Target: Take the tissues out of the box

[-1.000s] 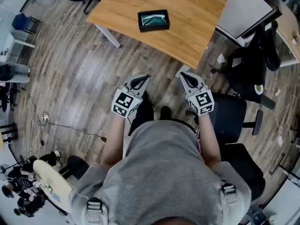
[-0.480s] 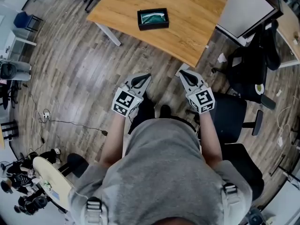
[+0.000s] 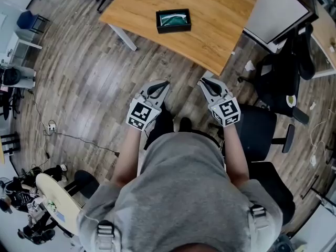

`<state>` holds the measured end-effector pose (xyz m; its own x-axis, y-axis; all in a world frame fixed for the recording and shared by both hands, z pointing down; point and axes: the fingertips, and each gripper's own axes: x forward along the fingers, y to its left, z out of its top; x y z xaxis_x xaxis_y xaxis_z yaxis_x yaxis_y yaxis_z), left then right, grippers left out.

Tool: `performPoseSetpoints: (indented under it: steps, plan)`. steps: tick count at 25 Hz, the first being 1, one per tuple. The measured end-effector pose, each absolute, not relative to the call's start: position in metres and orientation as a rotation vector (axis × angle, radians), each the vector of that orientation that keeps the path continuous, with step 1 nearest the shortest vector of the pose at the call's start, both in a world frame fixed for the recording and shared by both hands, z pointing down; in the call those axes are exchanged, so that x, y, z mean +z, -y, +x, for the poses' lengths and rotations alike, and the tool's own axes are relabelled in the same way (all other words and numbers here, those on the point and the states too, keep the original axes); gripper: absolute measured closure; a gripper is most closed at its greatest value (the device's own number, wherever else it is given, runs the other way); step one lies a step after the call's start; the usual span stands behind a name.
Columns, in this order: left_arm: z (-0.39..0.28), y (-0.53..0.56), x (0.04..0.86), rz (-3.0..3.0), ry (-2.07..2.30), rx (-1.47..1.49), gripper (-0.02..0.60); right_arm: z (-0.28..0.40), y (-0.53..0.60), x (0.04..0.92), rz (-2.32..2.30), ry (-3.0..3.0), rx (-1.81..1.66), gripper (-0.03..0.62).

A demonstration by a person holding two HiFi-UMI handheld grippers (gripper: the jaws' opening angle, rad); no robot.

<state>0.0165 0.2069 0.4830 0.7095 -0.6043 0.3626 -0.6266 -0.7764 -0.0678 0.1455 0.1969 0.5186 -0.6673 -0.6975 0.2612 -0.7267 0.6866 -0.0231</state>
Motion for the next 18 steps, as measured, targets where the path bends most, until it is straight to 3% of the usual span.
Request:
performPoseSetpoints:
  steps: [9,18]
  plan:
    - [0.009,-0.208,0.479,2.849,1.077,0.529,0.547,0.146,-0.203,0.523,1.155,2.660,0.196,0.499]
    - [0.006,-0.215,0.480,2.823,1.063,0.501,0.415,0.141,-0.208,0.531,1.161,2.659,0.223,0.332]
